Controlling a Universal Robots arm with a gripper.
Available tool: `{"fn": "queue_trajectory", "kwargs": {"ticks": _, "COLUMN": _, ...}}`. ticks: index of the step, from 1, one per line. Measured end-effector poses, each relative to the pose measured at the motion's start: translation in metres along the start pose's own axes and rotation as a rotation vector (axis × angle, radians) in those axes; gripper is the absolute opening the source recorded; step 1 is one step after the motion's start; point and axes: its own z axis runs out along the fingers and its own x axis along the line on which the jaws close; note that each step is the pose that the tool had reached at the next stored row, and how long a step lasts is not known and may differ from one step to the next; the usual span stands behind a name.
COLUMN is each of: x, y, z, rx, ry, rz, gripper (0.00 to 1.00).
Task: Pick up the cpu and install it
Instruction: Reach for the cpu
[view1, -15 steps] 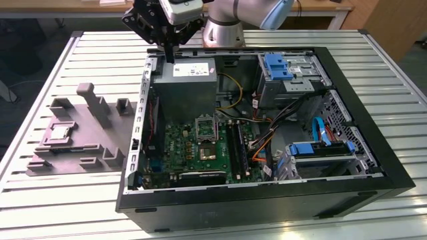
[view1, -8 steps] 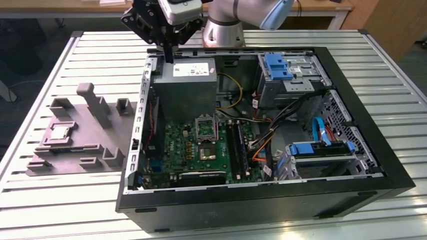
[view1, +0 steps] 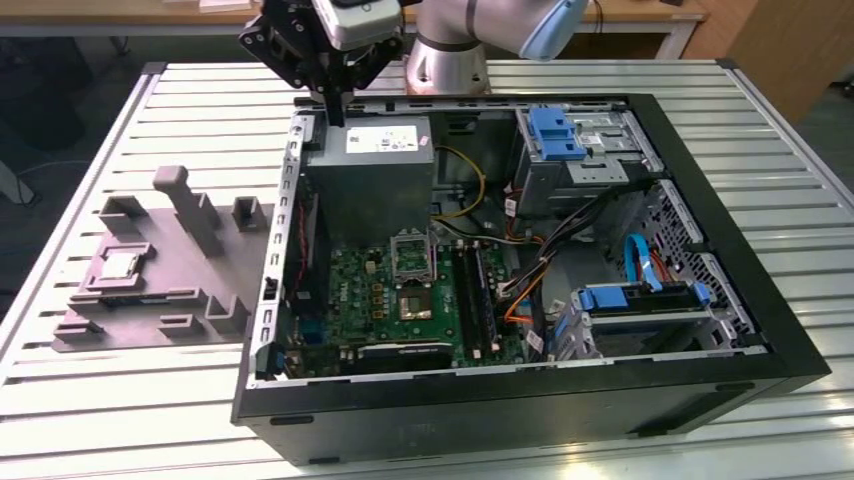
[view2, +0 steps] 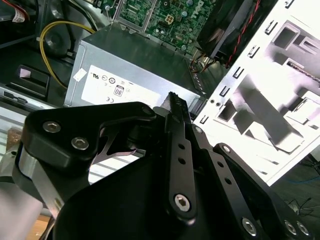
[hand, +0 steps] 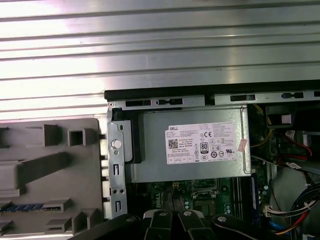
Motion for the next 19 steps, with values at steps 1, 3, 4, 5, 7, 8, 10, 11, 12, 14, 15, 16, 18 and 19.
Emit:
{"fn": "queue_trajectory", "kwargs": {"ticks": 1, "x": 0.0003, "y": 0.0000, "z": 0.0000, "rx": 0.0000, "ry": 0.0000, "rz": 0.000, "gripper": 0.11}}
{"fn": "queue_trajectory", "kwargs": {"ticks": 3, "x": 0.0008, "y": -0.0001, "z": 0.0001, "rx": 0.0000, "ry": 0.0000, "rz": 0.000, "gripper": 0.11}}
{"fn": "queue_trajectory", "kwargs": {"ticks": 4, "x": 0.0010, "y": -0.0001, "z": 0.0001, "rx": 0.0000, "ry": 0.0000, "rz": 0.000, "gripper": 0.11}}
{"fn": "queue_trajectory", "kwargs": {"ticks": 5, "x": 0.0012, "y": -0.0001, "z": 0.0001, "rx": 0.0000, "ry": 0.0000, "rz": 0.000, "gripper": 0.11}}
{"fn": "queue_trajectory", "kwargs": {"ticks": 7, "x": 0.0018, "y": -0.0001, "z": 0.0002, "rx": 0.0000, "ry": 0.0000, "rz": 0.000, "gripper": 0.11}}
{"fn": "queue_trajectory", "kwargs": {"ticks": 8, "x": 0.0020, "y": -0.0002, "z": 0.0002, "rx": 0.0000, "ry": 0.0000, "rz": 0.000, "gripper": 0.11}}
{"fn": "queue_trajectory", "kwargs": {"ticks": 10, "x": 0.0026, "y": -0.0002, "z": 0.0002, "rx": 0.0000, "ry": 0.0000, "rz": 0.000, "gripper": 0.11}}
{"fn": "queue_trajectory", "kwargs": {"ticks": 11, "x": 0.0028, "y": -0.0002, "z": 0.0002, "rx": -0.0001, "ry": 0.0000, "rz": 0.000, "gripper": 0.11}}
{"fn": "queue_trajectory", "kwargs": {"ticks": 12, "x": 0.0031, "y": -0.0002, "z": 0.0002, "rx": 0.0000, "ry": 0.0000, "rz": 0.000, "gripper": 0.11}}
{"fn": "queue_trajectory", "kwargs": {"ticks": 14, "x": 0.0034, "y": -0.0003, "z": 0.0002, "rx": 0.0000, "ry": 0.0001, "rz": 0.000, "gripper": 0.11}}
{"fn": "queue_trajectory", "kwargs": {"ticks": 15, "x": 0.0036, "y": -0.0003, "z": 0.0003, "rx": 0.0000, "ry": 0.0000, "rz": 0.000, "gripper": 0.11}}
{"fn": "queue_trajectory", "kwargs": {"ticks": 16, "x": 0.0038, "y": -0.0003, "z": 0.0003, "rx": 0.0000, "ry": 0.0000, "rz": 0.000, "gripper": 0.11}}
{"fn": "queue_trajectory", "kwargs": {"ticks": 18, "x": 0.0041, "y": -0.0003, "z": 0.0003, "rx": 0.0000, "ry": 0.0000, "rz": 0.000, "gripper": 0.11}}
{"fn": "queue_trajectory", "kwargs": {"ticks": 19, "x": 0.0042, "y": -0.0003, "z": 0.0003, "rx": 0.0000, "ry": 0.0000, "rz": 0.000, "gripper": 0.11}}
